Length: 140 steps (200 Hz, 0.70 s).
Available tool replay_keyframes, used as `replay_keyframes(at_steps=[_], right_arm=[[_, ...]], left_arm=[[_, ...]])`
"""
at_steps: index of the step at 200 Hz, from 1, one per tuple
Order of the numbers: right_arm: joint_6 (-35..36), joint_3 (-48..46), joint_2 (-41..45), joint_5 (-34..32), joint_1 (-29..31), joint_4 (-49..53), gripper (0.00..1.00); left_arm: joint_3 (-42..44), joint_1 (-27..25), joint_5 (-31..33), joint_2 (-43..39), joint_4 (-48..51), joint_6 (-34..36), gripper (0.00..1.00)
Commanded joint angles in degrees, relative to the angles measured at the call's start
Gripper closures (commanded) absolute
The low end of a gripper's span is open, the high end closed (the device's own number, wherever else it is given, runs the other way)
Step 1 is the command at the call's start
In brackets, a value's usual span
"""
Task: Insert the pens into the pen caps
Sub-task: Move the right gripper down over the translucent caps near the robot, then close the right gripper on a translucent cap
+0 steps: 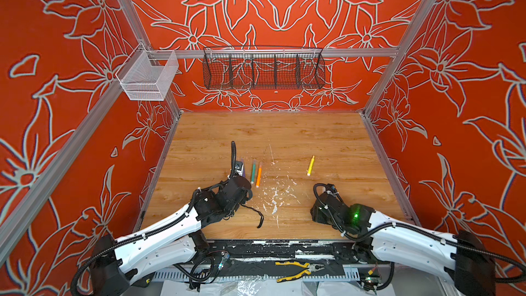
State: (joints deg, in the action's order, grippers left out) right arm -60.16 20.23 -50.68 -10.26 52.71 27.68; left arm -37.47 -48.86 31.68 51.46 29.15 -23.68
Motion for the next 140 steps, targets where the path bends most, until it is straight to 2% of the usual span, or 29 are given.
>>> replay_keyframes(at_steps=[1,40,70,140], right_arm=[[0.7,1.0,-1.7,0.0,-0.2,-2.2,0.38],[3.7,4.9,-9.3,2.5,-0.2,-6.7,0.41],[5.4,9.7,-16.1,2.7,0.0,-5.4,0.47],[6.5,13.0,-17.6,-1.4,1.7,2.8,0.48]], left_arm=[[-0.1,-0.3,1.2,0.1,-0.2,-1.3,1.0],[-0.1,-0.4,1.4,0.4,-0.2,-1.4,1.0],[-0.1,-0.4,1.4,0.2,-0.1,-1.4,1.0],[0.0,-0.4,1.5,-0.3,-0.1,-1.5,1.0]])
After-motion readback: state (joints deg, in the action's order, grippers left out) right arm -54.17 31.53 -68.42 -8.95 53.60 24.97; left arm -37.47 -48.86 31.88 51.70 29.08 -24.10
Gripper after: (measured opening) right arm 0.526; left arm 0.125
